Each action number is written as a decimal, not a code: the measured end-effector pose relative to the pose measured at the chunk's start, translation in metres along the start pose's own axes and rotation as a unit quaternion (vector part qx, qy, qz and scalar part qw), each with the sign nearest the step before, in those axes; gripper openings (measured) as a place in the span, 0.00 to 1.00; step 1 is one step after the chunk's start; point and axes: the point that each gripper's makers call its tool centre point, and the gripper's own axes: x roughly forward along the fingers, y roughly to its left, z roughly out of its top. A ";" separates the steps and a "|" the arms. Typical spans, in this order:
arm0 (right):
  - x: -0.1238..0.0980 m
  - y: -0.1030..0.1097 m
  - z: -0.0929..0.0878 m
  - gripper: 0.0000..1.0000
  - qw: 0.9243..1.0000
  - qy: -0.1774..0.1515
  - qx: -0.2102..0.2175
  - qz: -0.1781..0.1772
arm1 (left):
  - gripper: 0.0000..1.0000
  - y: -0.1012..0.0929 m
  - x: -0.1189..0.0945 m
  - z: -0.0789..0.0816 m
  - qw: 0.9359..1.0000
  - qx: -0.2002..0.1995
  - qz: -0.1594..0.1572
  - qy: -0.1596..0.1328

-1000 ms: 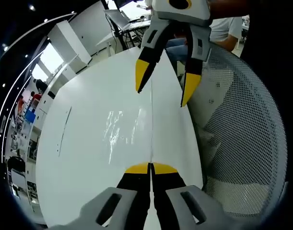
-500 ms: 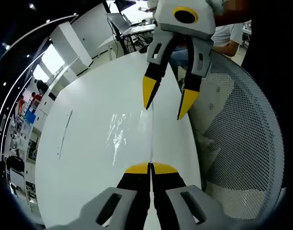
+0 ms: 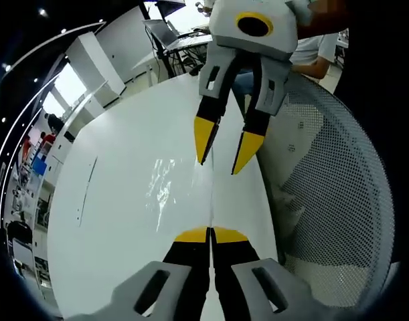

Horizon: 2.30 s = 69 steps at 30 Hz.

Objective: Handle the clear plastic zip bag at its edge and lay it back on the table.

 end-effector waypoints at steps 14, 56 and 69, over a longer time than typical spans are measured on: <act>0.008 0.007 -0.008 0.00 0.996 0.025 -0.080 0.016 | 0.00 -0.005 0.001 0.004 1.000 0.002 -0.011 -0.012; 0.022 0.012 0.021 0.03 0.995 0.006 -0.092 0.023 | 0.00 -0.010 0.014 0.010 0.996 0.086 -0.011 -0.021; 0.024 0.012 0.020 0.00 0.995 0.010 -0.101 0.025 | 0.00 -0.010 0.014 0.011 0.996 0.085 -0.018 -0.023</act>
